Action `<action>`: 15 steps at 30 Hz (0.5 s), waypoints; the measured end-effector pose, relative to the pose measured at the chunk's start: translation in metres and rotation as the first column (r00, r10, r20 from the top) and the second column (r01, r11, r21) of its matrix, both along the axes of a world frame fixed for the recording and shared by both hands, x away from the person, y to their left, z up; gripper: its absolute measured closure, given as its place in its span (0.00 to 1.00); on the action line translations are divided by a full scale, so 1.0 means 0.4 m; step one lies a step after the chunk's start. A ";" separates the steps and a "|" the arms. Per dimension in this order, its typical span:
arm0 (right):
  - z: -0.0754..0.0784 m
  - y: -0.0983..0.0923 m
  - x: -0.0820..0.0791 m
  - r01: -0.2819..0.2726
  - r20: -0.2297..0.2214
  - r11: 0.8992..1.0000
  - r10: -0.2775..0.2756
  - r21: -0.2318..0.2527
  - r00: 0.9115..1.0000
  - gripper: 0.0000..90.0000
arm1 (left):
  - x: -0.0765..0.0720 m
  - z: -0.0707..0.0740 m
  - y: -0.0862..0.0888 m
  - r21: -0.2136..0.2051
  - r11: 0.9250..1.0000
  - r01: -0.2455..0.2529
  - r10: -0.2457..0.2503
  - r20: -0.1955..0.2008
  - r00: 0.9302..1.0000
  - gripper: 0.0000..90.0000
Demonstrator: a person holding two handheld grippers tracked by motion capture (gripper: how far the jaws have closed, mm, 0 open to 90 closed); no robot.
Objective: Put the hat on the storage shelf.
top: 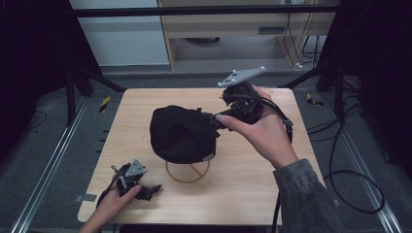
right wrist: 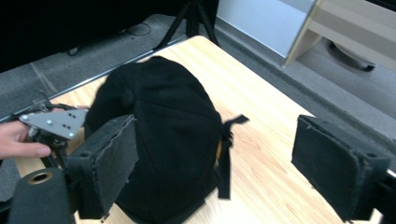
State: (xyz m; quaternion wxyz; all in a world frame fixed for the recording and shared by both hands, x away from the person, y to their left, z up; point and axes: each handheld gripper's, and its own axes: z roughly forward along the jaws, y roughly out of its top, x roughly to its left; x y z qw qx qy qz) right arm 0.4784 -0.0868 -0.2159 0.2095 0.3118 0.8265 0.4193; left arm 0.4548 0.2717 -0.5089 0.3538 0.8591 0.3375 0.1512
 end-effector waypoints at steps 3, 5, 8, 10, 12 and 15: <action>-0.006 -0.039 -0.011 0.025 0.011 1.000 -0.026 0.015 1.000 0.11 | 0.000 0.000 0.000 -0.002 1.000 -0.001 0.001 -0.001 1.000 0.00; -0.011 -0.057 -0.013 0.038 0.011 0.999 -0.038 0.014 0.999 0.10 | 0.000 0.000 0.000 -0.001 1.000 0.001 -0.001 -0.001 1.000 0.00; -0.018 -0.085 -0.016 0.056 0.010 0.998 -0.056 0.023 0.998 0.08 | 0.000 0.000 0.000 0.000 1.000 0.001 -0.001 -0.002 1.000 0.00; -0.023 -0.100 -0.019 0.068 0.012 0.997 -0.068 0.024 0.998 0.08 | 0.000 0.000 0.000 0.000 1.000 0.002 -0.002 -0.001 1.000 0.00; -0.028 -0.114 -0.022 0.073 0.016 0.997 -0.074 0.031 0.997 0.07 | 0.000 0.000 0.000 0.000 1.000 0.002 -0.002 -0.001 1.000 0.00; -0.040 -0.130 -0.027 0.083 0.013 0.996 -0.084 0.042 0.996 0.07 | 0.000 0.000 0.000 -0.001 1.000 0.001 -0.001 -0.001 1.000 0.00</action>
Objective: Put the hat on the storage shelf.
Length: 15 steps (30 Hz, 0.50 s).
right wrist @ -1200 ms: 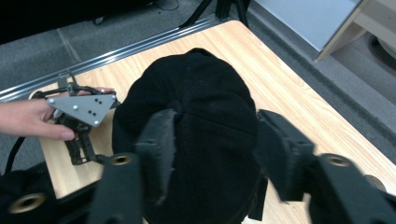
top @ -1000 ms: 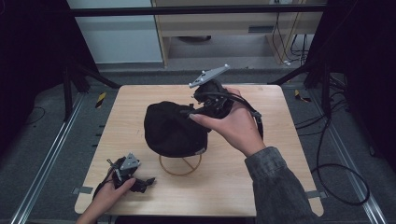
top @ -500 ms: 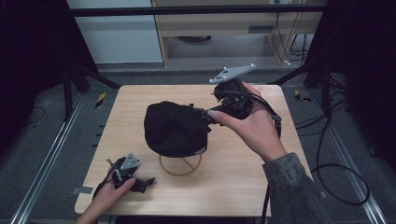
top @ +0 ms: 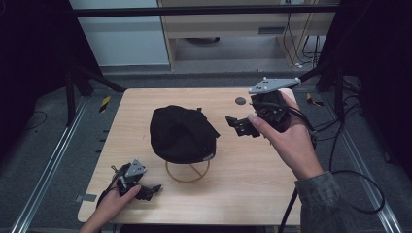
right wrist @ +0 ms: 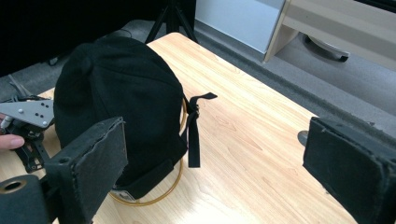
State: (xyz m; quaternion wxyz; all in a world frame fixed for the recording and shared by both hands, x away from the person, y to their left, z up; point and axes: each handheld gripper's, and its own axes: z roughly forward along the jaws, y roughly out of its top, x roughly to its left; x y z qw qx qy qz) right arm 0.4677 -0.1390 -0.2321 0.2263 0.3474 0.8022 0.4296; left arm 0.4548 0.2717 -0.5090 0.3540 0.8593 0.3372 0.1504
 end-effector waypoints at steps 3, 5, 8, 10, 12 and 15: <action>-0.014 -0.016 -0.005 0.016 -0.002 1.000 -0.016 -0.020 1.000 0.08 | 0.000 0.000 0.000 0.000 1.000 0.000 0.000 0.000 1.000 0.00; -0.025 -0.027 -0.009 0.028 -0.001 0.999 -0.028 -0.023 1.000 0.09 | 0.000 0.000 0.000 0.001 1.000 0.001 -0.001 0.000 1.000 0.00; -0.043 -0.044 -0.012 0.033 -0.008 0.999 -0.034 -0.022 0.999 0.09 | 0.000 0.000 0.000 0.000 1.000 -0.001 0.001 0.000 1.000 0.00; -0.053 -0.054 -0.015 0.042 -0.007 0.999 -0.042 -0.027 0.999 0.10 | -0.001 0.000 0.000 0.000 1.000 -0.001 0.001 0.000 1.000 0.00; -0.065 -0.063 -0.021 0.046 -0.003 0.999 -0.046 -0.028 0.999 0.10 | -0.001 0.000 0.000 0.002 1.000 -0.001 0.001 -0.001 1.000 0.00; -0.080 -0.071 -0.026 0.049 -0.012 0.998 -0.050 -0.034 0.999 0.10 | -0.001 0.000 0.000 0.001 1.000 -0.002 0.002 -0.002 1.000 0.00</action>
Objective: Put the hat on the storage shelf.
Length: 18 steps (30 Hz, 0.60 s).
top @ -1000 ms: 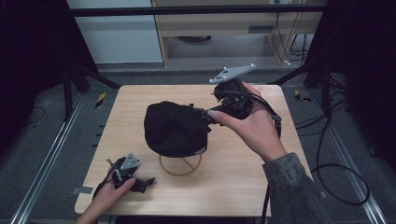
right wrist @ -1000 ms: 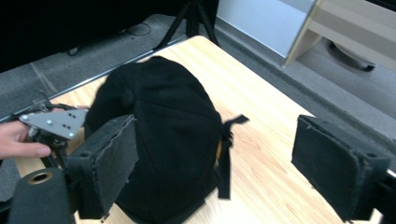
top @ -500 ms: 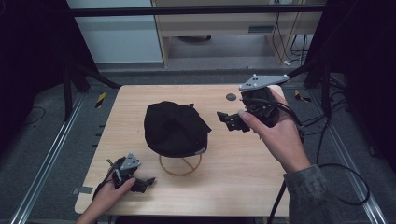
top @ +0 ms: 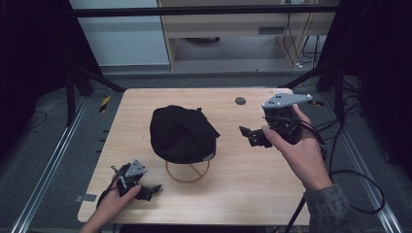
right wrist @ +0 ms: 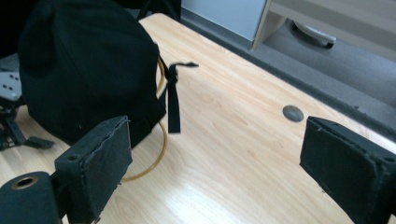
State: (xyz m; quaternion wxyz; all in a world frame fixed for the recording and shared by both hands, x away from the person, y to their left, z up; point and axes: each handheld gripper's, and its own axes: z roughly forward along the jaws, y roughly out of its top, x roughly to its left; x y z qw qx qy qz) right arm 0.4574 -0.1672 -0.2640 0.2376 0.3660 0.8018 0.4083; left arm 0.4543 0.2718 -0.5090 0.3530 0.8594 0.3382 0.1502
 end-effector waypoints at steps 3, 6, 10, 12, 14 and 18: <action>-0.042 -0.013 -0.011 0.009 0.005 0.999 -0.009 -0.032 1.000 0.11 | 0.000 0.000 0.000 0.001 1.000 0.000 0.000 0.000 1.000 0.00; -0.065 -0.018 -0.015 0.019 0.001 0.999 -0.019 -0.039 1.000 0.11 | 0.000 0.000 0.000 -0.001 1.000 -0.001 0.001 0.000 1.000 0.00; -0.114 -0.035 -0.030 0.047 0.018 0.998 -0.046 -0.046 0.999 0.11 | 0.000 0.000 0.000 -0.001 1.000 -0.001 0.001 0.000 1.000 0.00; -0.125 -0.038 -0.035 0.058 0.023 0.997 -0.057 -0.049 0.998 0.11 | 0.000 0.000 0.000 0.001 1.000 0.000 0.000 -0.001 1.000 0.00; -0.152 -0.043 -0.045 0.082 0.019 0.995 -0.081 -0.049 0.997 0.11 | 0.000 0.000 0.000 -0.001 1.000 -0.001 0.001 0.000 1.000 0.00; -0.195 -0.053 -0.059 0.105 0.020 0.993 -0.104 -0.055 0.994 0.11 | 0.000 0.000 0.000 0.001 1.000 0.000 0.000 -0.001 1.000 0.00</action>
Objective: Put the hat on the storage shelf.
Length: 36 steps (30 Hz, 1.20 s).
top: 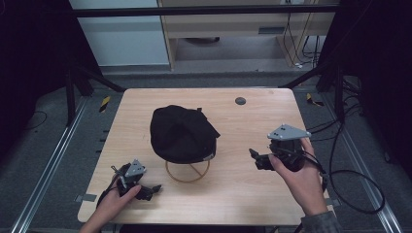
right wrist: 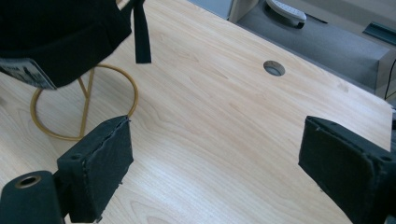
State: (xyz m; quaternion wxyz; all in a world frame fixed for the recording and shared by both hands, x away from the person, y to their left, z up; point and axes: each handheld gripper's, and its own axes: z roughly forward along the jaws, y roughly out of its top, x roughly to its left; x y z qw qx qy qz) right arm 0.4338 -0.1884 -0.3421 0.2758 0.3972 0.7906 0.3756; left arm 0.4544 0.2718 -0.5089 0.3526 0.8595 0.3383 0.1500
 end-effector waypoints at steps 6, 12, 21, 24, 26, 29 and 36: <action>-0.075 -0.011 -0.004 0.007 -0.029 1.000 -0.006 0.031 1.000 0.11 | 0.000 0.000 0.000 0.001 1.000 0.001 -0.001 0.000 1.000 0.00; -0.132 -0.003 0.015 0.016 -0.067 0.999 -0.013 0.035 0.998 0.11 | 0.000 0.000 0.001 -0.001 1.000 0.003 -0.003 0.000 1.000 0.00; -0.247 0.029 0.048 0.030 -0.140 0.999 -0.027 0.019 0.990 0.11 | 0.001 0.000 0.001 0.000 1.000 0.002 -0.002 0.001 1.000 0.00; -0.260 0.032 0.053 0.035 -0.144 0.999 -0.032 0.021 0.989 0.11 | 0.001 0.000 0.001 0.001 1.000 0.004 -0.004 0.002 1.000 0.00; -0.272 0.032 0.057 0.042 -0.153 0.999 -0.037 0.028 0.987 0.12 | 0.001 0.000 0.001 0.001 1.000 0.005 -0.005 0.002 1.000 0.00; -0.294 0.032 0.067 0.043 -0.174 0.999 -0.038 0.024 0.984 0.11 | 0.001 0.000 0.001 0.001 1.000 0.005 -0.005 0.002 1.000 0.00; -0.327 0.043 0.074 0.039 -0.196 0.999 -0.034 0.021 0.980 0.12 | 0.001 0.000 0.001 0.000 1.000 0.004 -0.004 0.001 1.000 0.00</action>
